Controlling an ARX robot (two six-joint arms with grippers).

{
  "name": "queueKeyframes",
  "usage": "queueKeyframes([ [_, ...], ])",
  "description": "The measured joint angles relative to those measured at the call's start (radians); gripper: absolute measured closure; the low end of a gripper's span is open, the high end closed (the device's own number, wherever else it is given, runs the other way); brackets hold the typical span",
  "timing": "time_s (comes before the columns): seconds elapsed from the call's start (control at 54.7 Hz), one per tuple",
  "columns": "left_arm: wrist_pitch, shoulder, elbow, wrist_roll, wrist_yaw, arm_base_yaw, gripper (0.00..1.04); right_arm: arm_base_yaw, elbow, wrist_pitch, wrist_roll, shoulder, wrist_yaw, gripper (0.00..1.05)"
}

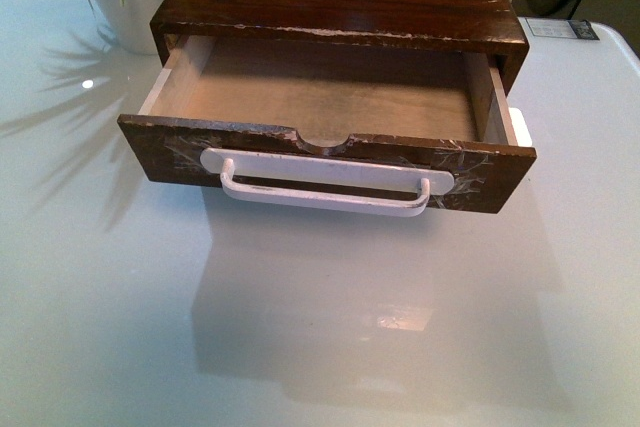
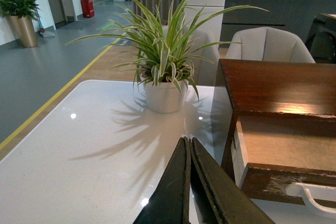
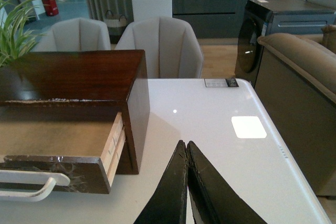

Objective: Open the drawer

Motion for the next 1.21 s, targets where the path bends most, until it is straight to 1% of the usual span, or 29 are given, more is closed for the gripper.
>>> queueKeyframes([
  [0.201,-0.07,-0.071,0.0,0.0,0.0,0.0,1.03,0.0,0.0,-0.003,0.0,-0.004,0.0,1.03],
  [0.293,-0.217,-0.188,0.0,0.0,0.0,0.0,1.03,0.0,0.0,-0.004,0.0,-0.004,0.001,1.03],
  [0.366,-0.23,-0.223,0.0,0.0,0.0,0.0,1.03,0.0,0.0,-0.005,0.0,-0.004,0.001,1.03],
  [0.768,-0.235,-0.229,0.0,0.0,0.0,0.0,1.03,0.0,0.0,-0.005,0.0,-0.005,0.0,1.02],
  [0.786,-0.235,-0.229,0.0,-0.001,0.0,0.0,1.01,0.0,0.0,-0.005,0.0,-0.005,0.0,1.01],
  [0.878,-0.235,-0.229,0.0,0.0,0.0,0.0,0.84,0.0,0.0,-0.005,0.0,-0.005,0.0,0.82],
  [0.896,-0.235,-0.229,0.0,0.0,0.0,0.0,0.8,0.0,0.0,-0.005,0.0,-0.005,0.0,0.8],
  [0.914,-0.235,-0.229,0.0,0.0,0.0,0.0,0.78,0.0,0.0,-0.005,0.0,-0.005,0.0,0.77],
  [0.951,-0.235,-0.229,0.0,0.0,0.0,0.0,0.71,0.0,0.0,-0.005,0.0,-0.005,0.0,0.7],
  [1.024,-0.235,-0.229,0.0,0.0,0.0,0.0,0.59,0.0,0.0,-0.005,0.0,-0.005,0.0,0.59],
  [1.042,-0.235,-0.229,0.0,0.0,0.0,0.0,0.57,0.0,0.0,-0.005,0.0,-0.005,0.0,0.56],
  [1.079,-0.235,-0.229,0.0,0.0,0.0,0.0,0.5,0.0,0.0,-0.005,0.0,-0.005,0.0,0.49],
  [1.097,-0.235,-0.229,0.0,0.0,0.0,0.0,0.47,0.0,0.0,-0.005,0.0,-0.005,0.0,0.47],
  [1.115,-0.235,-0.229,0.0,0.0,0.0,0.0,0.45,0.0,0.0,-0.005,0.0,-0.005,0.0,0.44],
  [1.152,-0.235,-0.229,0.0,0.0,0.0,0.0,0.38,0.0,0.0,-0.005,0.0,-0.005,0.0,0.37],
  [1.17,-0.235,-0.229,0.0,0.0,0.0,0.0,0.34,0.0,0.0,-0.005,0.0,-0.005,0.0,0.35],
  [1.207,-0.235,-0.229,0.0,0.0,0.0,0.0,0.29,0.0,0.0,-0.005,0.0,-0.005,0.0,0.28],
])
